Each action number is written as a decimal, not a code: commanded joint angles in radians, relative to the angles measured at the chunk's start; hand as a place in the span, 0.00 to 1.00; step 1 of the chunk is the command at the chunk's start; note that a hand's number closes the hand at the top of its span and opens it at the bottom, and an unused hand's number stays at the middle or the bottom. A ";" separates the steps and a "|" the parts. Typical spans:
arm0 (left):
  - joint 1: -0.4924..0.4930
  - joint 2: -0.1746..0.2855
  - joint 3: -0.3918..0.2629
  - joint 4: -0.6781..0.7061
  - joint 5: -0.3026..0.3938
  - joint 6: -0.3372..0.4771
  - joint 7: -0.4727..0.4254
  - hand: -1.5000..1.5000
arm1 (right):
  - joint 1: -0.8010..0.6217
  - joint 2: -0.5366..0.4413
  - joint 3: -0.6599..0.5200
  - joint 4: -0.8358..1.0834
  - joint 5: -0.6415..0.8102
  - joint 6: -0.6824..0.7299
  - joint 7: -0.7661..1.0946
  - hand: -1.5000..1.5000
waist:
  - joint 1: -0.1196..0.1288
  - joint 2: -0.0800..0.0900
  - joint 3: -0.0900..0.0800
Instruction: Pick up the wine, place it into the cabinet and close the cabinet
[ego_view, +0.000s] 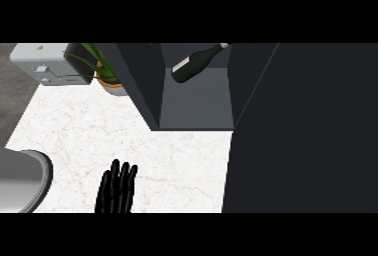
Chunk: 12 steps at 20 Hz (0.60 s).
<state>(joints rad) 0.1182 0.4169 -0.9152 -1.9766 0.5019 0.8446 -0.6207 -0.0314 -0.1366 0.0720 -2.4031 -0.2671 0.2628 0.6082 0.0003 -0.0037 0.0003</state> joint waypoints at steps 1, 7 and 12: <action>0.021 0.099 0.079 -0.093 0.030 -0.058 0.035 0.00 | 0.078 -0.006 0.016 -0.104 -0.104 0.053 -0.004 1.00 | -0.003 0.001 0.000; 0.131 0.170 0.149 -0.125 0.074 -0.117 -0.029 0.00 | 0.181 0.043 0.135 -0.128 -0.183 0.023 0.105 1.00 | -0.002 -0.002 -0.001; 0.181 0.234 0.289 -0.168 0.162 -0.201 -0.040 0.00 | 0.246 0.054 0.250 -0.182 -0.166 0.033 0.136 1.00 | -0.006 -0.004 -0.001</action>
<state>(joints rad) 0.2573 0.5966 -0.7260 -2.1165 0.6009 0.7046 -0.6498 0.1000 -0.0756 0.2546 -2.4018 -0.3014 0.2862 0.6784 -0.0003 -0.0048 -0.0007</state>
